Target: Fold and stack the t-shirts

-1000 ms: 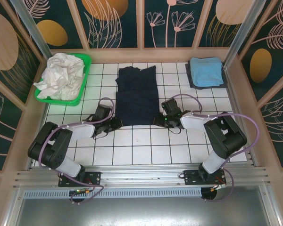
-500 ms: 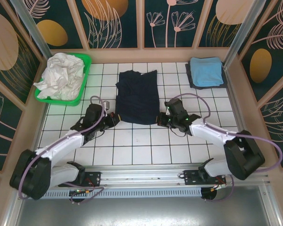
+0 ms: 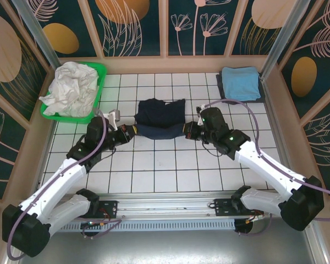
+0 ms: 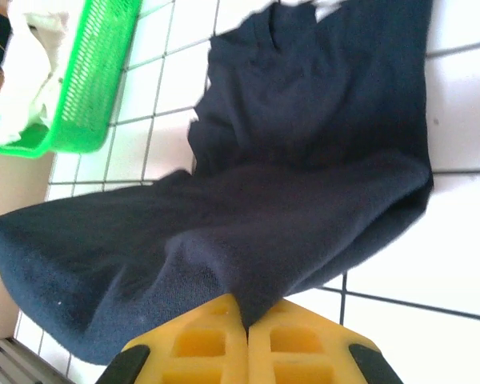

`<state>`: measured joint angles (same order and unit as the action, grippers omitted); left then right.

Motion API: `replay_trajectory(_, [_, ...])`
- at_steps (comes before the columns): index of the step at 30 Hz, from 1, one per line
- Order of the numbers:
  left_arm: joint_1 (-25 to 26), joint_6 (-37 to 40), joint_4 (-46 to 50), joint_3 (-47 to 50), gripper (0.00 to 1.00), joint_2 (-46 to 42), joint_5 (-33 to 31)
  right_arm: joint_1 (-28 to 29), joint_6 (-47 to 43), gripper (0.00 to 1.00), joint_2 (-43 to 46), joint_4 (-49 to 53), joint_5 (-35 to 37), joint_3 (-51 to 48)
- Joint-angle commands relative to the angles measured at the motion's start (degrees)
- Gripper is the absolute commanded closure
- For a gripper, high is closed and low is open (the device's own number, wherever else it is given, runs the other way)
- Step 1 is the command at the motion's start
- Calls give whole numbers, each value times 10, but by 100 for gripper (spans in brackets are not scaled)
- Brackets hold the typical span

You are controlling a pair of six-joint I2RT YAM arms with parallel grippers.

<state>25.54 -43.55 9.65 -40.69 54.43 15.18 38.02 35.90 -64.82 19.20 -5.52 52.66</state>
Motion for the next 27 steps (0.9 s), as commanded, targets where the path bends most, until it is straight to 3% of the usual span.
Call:
replay_trajectory(1, [3,36,29,-63,100,37,-43,-34,-37,100,-42,15,10,52])
replay_trajectory(9, [-12,67,29,-164,100,198,-81,-122,-75,100,-173,-39,-64,123])
replay_trajectory(22, [-70,98,12,-262,100,322,-45,-177,-113,100,-308,-62,-114,224])
replay_trajectory(27, [-87,118,19,-316,100,386,-29,-204,-132,100,-395,-56,-174,288])
